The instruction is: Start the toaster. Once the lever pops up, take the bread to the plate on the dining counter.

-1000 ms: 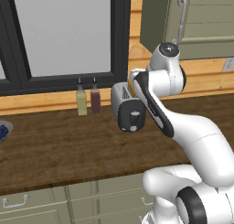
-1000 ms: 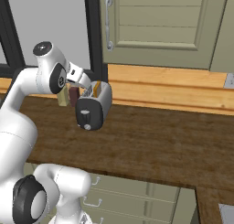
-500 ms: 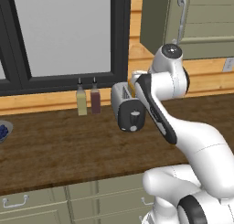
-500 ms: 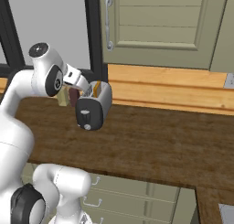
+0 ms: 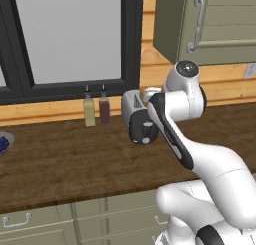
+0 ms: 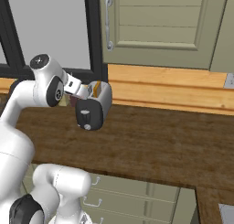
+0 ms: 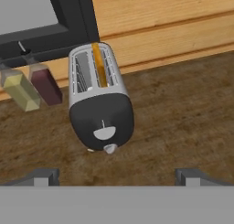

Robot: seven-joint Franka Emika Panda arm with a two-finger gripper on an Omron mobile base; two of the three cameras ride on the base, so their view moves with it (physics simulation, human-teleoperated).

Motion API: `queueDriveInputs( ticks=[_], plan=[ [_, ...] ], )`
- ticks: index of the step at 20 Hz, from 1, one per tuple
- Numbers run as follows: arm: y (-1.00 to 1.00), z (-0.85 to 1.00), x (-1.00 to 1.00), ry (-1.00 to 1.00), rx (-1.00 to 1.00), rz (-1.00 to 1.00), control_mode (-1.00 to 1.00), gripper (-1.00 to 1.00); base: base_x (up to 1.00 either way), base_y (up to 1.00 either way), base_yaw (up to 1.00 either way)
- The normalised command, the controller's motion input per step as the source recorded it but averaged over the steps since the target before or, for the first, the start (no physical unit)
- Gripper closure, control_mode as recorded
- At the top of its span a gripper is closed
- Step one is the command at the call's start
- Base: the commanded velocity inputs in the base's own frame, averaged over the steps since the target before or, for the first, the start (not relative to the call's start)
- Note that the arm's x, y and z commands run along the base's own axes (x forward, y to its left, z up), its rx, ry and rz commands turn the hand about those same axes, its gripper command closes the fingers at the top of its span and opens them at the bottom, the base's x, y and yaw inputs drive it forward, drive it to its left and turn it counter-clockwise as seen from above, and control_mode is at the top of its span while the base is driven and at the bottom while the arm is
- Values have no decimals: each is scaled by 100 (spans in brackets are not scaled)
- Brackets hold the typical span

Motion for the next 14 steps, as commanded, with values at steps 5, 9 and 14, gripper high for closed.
queueDriveInputs(
  ticks=[5, 9, 14],
  plan=[
    [0, -19, 31, 0, -1, 0, -100, -100, 0, 0, 0],
    [0, -15, 60, 0, 0, 0, -100, -100, 0, 0, 0],
    [0, -22, 69, 0, 0, 0, -100, -100, 0, 0, 0]
  ],
)
